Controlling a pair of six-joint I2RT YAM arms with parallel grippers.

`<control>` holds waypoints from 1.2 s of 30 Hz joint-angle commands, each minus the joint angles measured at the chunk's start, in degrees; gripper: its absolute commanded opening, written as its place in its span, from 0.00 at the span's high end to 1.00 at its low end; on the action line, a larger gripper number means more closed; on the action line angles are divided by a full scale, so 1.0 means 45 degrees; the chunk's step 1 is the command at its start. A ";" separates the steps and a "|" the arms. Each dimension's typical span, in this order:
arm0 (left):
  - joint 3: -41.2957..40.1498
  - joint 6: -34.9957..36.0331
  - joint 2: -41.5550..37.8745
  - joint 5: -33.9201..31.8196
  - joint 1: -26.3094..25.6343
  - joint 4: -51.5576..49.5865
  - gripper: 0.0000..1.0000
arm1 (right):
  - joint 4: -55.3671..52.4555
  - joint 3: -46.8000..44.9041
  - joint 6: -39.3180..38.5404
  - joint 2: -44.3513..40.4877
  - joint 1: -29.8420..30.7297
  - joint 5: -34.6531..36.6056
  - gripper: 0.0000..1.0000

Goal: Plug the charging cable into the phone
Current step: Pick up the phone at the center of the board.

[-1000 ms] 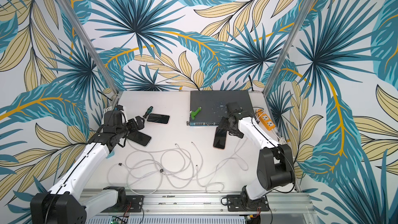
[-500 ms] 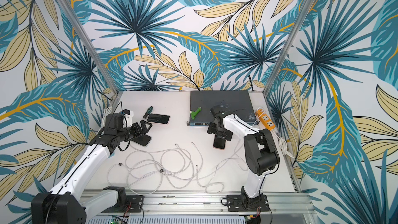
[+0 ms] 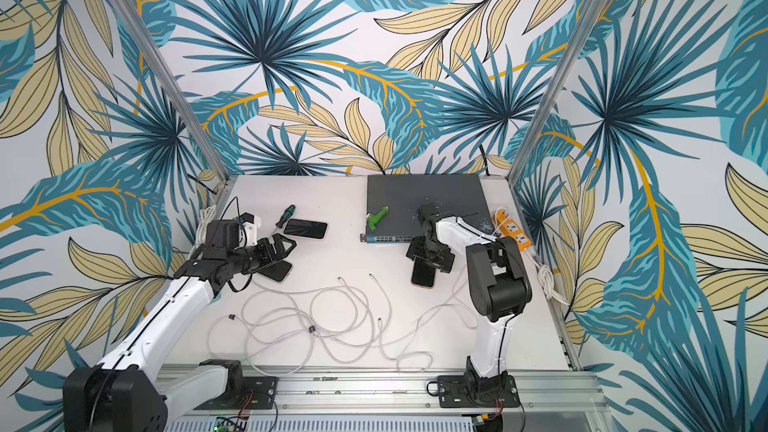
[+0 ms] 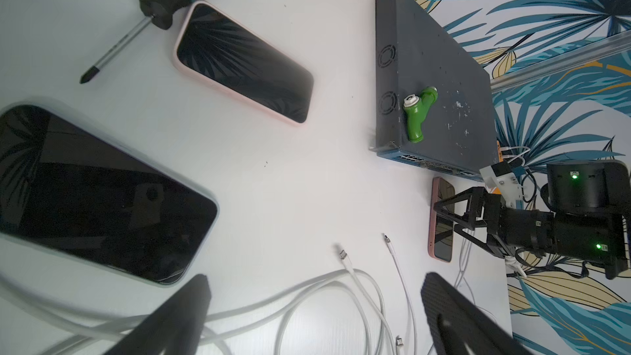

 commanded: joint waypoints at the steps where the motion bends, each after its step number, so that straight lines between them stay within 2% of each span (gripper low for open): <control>1: -0.0050 0.0212 0.0017 -0.0059 0.0035 -0.0014 0.00 | -0.0353 0.0086 -0.0507 0.0323 0.0007 -0.0144 0.01; 8: -0.0134 0.0250 0.0157 0.0064 0.0042 0.0092 0.00 | -0.0416 -0.0016 -0.0834 0.0386 0.0357 -0.0752 0.05; 15: -0.0037 0.0629 0.0196 0.0678 -0.0105 0.0112 0.00 | -0.0951 0.0363 -0.0960 0.1136 0.0779 -0.0516 0.10; 18: -0.0070 0.0547 0.0299 0.0831 -0.0322 0.0156 0.00 | -0.0914 0.0520 -0.1002 0.1202 0.0788 -0.0390 0.15; 24: 0.0036 0.0839 0.0736 0.1193 -0.1353 0.0183 0.00 | -0.0789 0.0912 -0.1085 0.0913 0.0764 0.0033 0.35; 28: 0.0003 0.0755 0.1015 0.1766 -0.1707 0.0523 0.00 | -0.0791 0.1082 -0.1219 0.0206 0.0788 0.0486 0.37; 32: 0.0049 0.0527 0.1426 0.2606 -0.2325 0.1196 0.00 | -0.0625 0.1179 -0.1215 -0.0828 0.0795 0.0252 0.38; 36: 0.0641 0.0601 0.2434 0.2753 -0.3893 0.1513 0.00 | -0.0176 0.1335 -0.0953 -0.1608 0.0815 -0.0543 0.38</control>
